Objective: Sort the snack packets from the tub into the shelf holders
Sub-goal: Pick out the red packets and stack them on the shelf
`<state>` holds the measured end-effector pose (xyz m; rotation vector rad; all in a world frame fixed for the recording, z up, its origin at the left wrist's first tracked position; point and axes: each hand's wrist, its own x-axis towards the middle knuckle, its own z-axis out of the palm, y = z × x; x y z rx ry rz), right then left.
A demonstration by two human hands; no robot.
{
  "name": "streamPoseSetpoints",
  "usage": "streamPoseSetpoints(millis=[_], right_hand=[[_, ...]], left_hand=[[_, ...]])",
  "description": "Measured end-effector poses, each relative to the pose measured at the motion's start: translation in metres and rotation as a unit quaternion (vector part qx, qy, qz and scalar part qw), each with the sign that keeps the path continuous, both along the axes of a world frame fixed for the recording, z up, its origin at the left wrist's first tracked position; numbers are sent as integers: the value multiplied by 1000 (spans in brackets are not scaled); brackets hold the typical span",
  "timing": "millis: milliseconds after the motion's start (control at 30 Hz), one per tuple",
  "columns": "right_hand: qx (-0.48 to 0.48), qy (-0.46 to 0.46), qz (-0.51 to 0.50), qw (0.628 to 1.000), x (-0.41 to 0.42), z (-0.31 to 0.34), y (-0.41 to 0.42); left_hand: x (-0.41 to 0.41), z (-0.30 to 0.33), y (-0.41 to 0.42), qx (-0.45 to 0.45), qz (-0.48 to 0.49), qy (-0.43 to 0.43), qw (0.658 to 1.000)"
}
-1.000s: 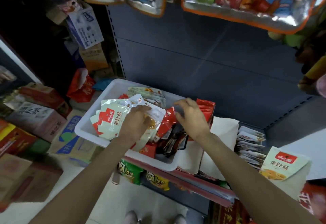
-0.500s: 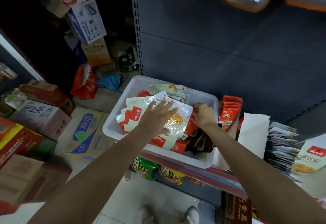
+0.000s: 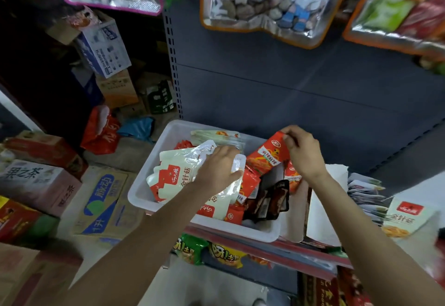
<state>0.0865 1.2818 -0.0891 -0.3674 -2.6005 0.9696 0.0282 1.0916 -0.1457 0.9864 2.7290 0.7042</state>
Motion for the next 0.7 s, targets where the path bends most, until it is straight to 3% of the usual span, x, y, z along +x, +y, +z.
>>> streamPoseSetpoints(millis=[167,367,467,567,700], right_hand=[[-24,67,7,997,16,25,26],[-64,48,36,996,37,52,60],[-27,-9,16,999,42,52,78],[-13,-33,6,999,42,43,89],[2,-90,51,995,35,32,89]], left_hand=[[7,19,40,129,-14,-137,982],[25,38,90,230,17,-202,952],[31,36,111,209,50,-177,960],[30,22,124,152,68,-211,963],[25,-1,128,58,86,-215,971]])
